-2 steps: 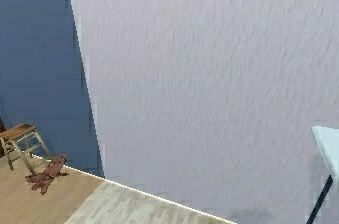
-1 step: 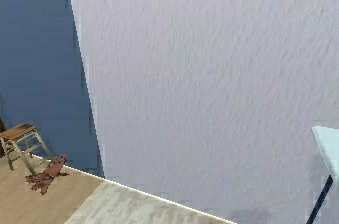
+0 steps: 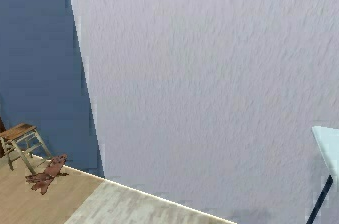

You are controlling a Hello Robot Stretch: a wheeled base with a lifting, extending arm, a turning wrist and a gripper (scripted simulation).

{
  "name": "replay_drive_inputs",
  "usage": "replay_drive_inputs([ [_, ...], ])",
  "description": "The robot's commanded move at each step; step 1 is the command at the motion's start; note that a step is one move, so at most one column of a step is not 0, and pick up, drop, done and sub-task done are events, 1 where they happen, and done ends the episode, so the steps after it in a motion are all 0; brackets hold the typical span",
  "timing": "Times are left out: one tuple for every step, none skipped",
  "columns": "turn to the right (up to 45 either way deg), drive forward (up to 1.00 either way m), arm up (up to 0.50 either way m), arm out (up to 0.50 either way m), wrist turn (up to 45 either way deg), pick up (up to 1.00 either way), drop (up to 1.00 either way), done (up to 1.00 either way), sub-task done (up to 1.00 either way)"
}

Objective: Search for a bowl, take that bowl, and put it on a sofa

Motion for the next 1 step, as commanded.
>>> replay_drive_inputs([
  [0.0, 0.00, 0.00, 0.32, 0.0, 0.00, 0.00, 0.00, 0.00],
])
